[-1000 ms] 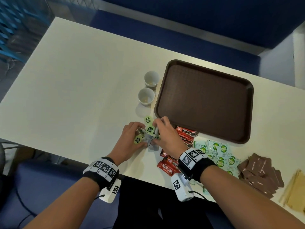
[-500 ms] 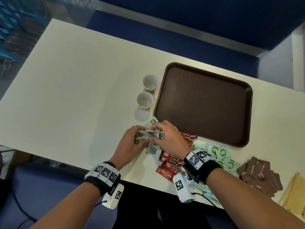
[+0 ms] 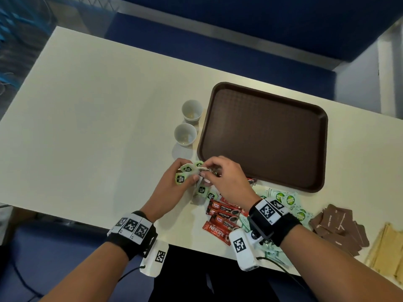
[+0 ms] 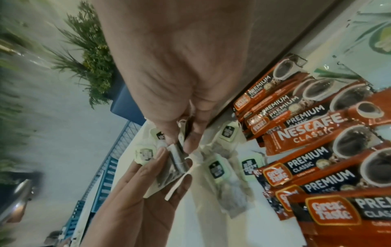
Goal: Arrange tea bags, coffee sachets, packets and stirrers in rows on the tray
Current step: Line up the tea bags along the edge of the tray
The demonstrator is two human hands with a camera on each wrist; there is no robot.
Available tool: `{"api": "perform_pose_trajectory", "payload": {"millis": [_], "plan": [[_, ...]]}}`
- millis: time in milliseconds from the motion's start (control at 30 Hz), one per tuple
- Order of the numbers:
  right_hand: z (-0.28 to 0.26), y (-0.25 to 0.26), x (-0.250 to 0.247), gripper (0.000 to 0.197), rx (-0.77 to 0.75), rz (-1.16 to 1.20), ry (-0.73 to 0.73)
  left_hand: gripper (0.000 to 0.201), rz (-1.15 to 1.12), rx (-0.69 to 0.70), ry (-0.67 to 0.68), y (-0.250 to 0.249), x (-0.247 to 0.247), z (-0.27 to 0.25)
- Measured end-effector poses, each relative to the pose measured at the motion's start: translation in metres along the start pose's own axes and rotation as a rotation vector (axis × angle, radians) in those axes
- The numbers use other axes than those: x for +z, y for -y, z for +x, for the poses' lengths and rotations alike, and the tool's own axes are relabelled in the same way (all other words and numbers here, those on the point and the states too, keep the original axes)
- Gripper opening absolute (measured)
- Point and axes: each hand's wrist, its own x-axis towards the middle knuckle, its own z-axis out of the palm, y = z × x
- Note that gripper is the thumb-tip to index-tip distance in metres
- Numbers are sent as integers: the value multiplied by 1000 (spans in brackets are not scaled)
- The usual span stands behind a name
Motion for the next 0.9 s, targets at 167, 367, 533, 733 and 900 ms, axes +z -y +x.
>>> {"api": "perform_pose_trajectory", "payload": {"millis": [167, 367, 533, 733, 900], "plan": [[-5, 22, -20, 6, 59, 132, 25, 27, -330, -78, 17, -17, 10, 0], [-19, 51, -41, 5, 30, 134, 38, 37, -748, -185, 33, -46, 29, 8], [-22, 55, -47, 13, -31, -129, -15, 46, -870, -199, 87, -56, 43, 21], [-20, 53, -54, 45, -12, -22, 78, 33, -1069, -331, 98, -66, 44, 34], [-16, 52, -54, 36, -88, -59, 23, 36, -1118, -415, 85, -66, 46, 42]]}}
